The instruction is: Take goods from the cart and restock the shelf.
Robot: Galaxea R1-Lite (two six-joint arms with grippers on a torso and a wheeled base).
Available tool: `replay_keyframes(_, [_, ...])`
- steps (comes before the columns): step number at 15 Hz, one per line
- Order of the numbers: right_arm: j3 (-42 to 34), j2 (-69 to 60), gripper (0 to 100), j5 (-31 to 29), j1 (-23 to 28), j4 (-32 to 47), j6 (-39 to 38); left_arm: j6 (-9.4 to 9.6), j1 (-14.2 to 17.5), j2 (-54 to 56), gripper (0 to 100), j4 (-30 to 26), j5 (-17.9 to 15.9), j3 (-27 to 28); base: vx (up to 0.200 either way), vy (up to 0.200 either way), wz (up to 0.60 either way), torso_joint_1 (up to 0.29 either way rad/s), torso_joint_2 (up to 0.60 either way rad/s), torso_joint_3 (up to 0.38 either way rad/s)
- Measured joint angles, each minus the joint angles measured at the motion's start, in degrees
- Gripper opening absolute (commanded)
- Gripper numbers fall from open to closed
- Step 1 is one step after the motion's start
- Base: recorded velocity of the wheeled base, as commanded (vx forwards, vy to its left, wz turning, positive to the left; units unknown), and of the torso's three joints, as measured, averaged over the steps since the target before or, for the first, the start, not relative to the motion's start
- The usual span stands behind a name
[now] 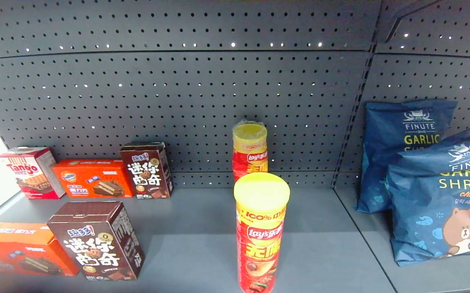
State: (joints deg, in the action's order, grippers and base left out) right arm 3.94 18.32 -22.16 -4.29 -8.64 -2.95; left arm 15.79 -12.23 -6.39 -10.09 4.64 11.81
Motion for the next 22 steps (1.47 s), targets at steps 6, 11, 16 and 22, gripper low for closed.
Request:
replay_keyframes(6, [-3.2,-15.7,100,22.0,4.1,5.8,8.1,0.02,0.0,1.8,100,5.1,1.0,-5.2,0.0,0.0,0.0,0.0,0.0,0.0])
replay_keyframes(11, [-3.7,-18.1,100,23.0,4.0,5.7,5.4,0.2,0.0,2.0,100,11.5,0.6,-10.1,0.0,0.0,0.0,0.0,0.0,0.0])
replay_keyframes(16, [-3.8,-18.3,100,18.7,4.1,5.9,2.5,-0.99,-0.1,2.0,100,11.6,-4.5,-10.6,0.0,0.0,0.0,0.0,0.0,0.0])
replay_keyframes(22, [-3.8,-18.3,100,24.3,4.0,8.7,3.2,-4.41,-0.8,2.0,100,8.2,-17.2,-10.0,0.0,0.0,0.0,0.0,0.0,0.0])
